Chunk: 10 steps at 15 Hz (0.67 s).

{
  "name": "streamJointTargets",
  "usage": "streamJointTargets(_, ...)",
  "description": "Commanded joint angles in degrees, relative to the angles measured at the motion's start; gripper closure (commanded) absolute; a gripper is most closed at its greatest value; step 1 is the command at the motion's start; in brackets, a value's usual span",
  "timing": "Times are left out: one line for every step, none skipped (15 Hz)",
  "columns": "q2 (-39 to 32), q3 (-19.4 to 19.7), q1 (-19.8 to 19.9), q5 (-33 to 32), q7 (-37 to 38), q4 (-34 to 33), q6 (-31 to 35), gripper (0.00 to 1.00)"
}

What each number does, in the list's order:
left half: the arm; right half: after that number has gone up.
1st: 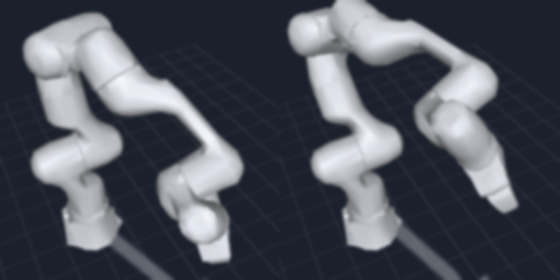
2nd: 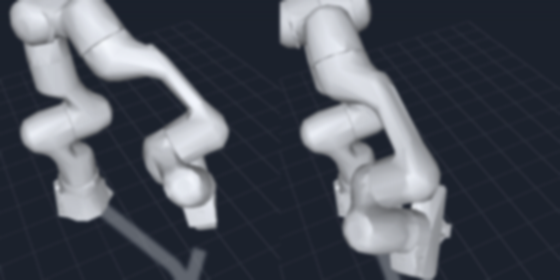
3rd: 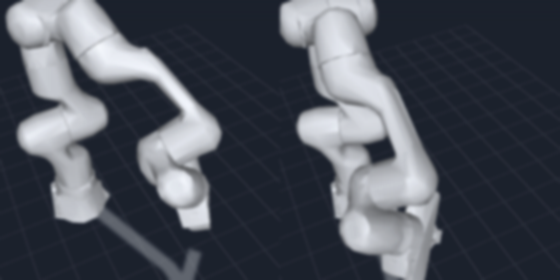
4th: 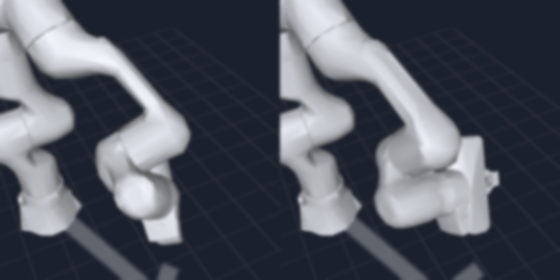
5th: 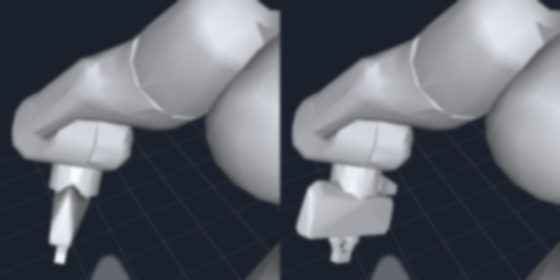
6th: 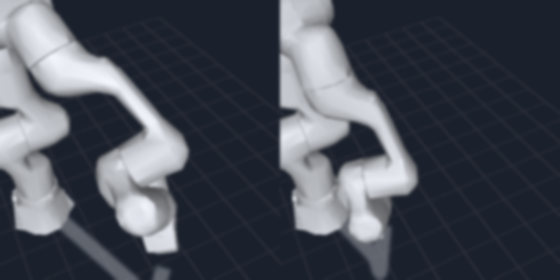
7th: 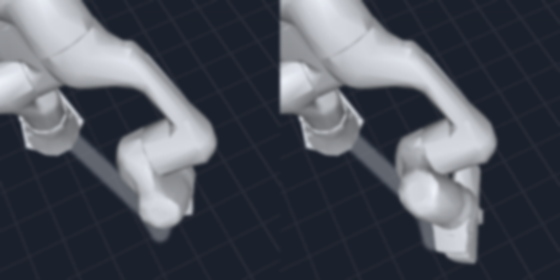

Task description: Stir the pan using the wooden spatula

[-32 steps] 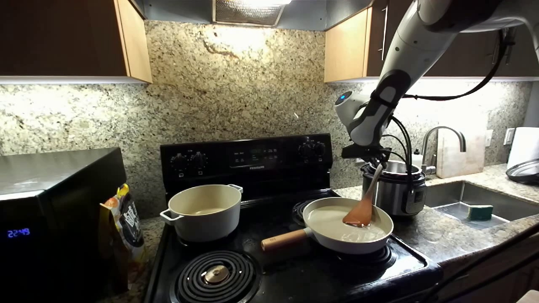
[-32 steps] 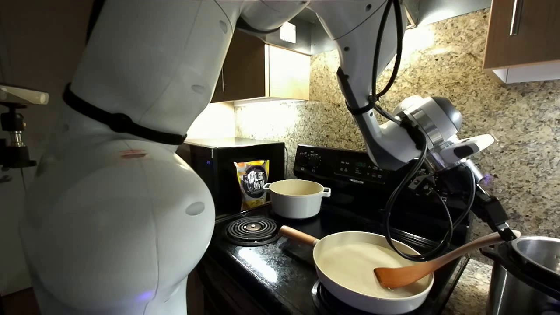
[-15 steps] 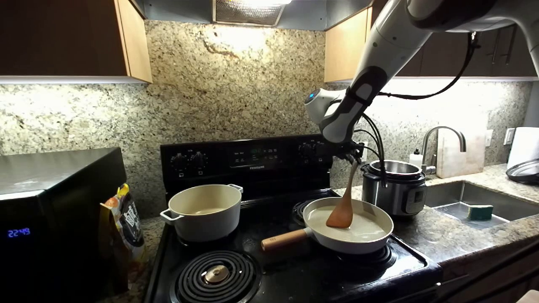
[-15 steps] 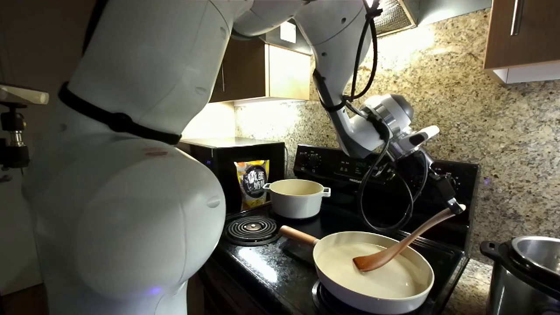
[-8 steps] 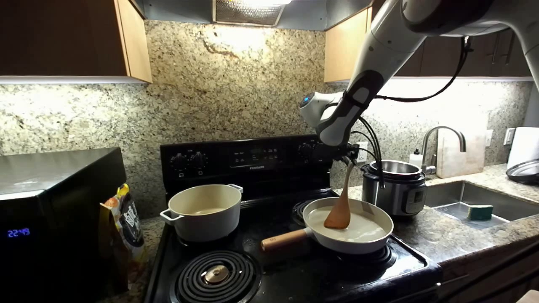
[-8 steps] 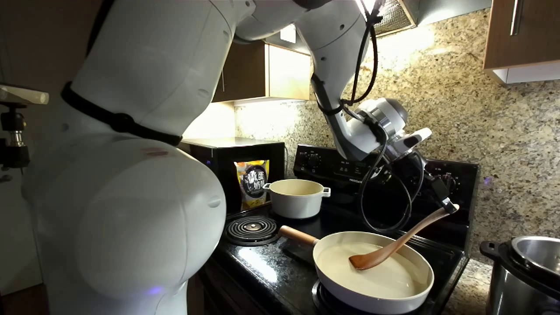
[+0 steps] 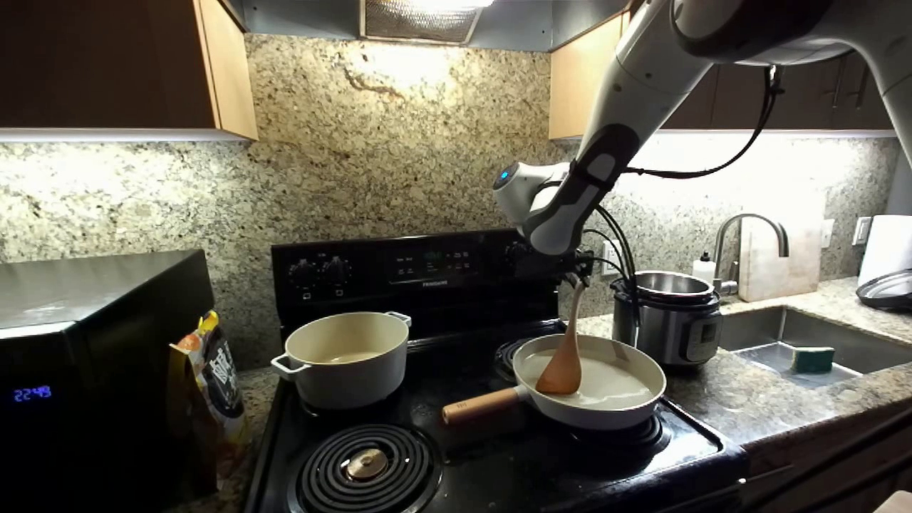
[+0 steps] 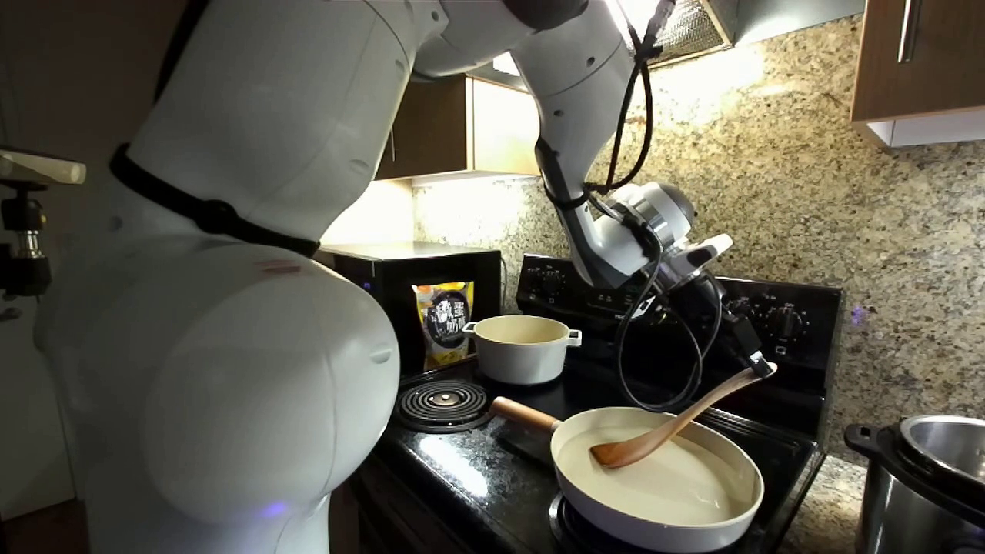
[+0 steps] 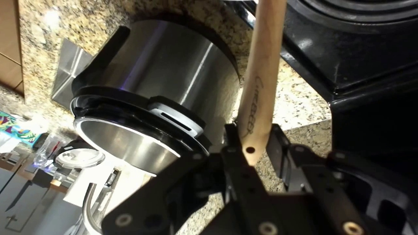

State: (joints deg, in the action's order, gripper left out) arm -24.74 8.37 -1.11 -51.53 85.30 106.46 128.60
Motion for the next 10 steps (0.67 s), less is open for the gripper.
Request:
streamJointTargets(2.1, 0.4, 1.0, -1.1, -0.2, 3.7, 2.5, 0.93)
streamJointTargets(2.4, 0.7, 1.5, -0.9, -0.1, 4.7, 3.2, 0.93)
streamJointTargets(2.7, 1.0, 1.8, -0.9, 0.1, 5.6, 3.9, 0.93)
streamJointTargets(2.9, 1.4, 2.3, -0.7, 0.3, 6.6, 4.8, 0.93)
streamJointTargets(3.3, 1.9, 2.9, -0.6, 0.4, 7.7, 6.0, 0.93)
streamJointTargets(3.6, 2.4, 3.5, -0.5, 0.6, 8.7, 7.0, 0.93)
streamJointTargets(3.9, 2.9, 4.0, -0.4, 0.6, 9.7, 7.9, 0.93)
streamJointTargets(4.4, 3.4, 4.6, -0.3, 0.7, 10.7, 9.0, 0.93)
streamJointTargets(4.7, 4.0, 5.1, -0.3, 0.8, 11.5, 9.9, 0.93)
streamJointTargets(5.1, 4.5, 5.7, -0.3, 0.8, 12.3, 10.6, 0.93)
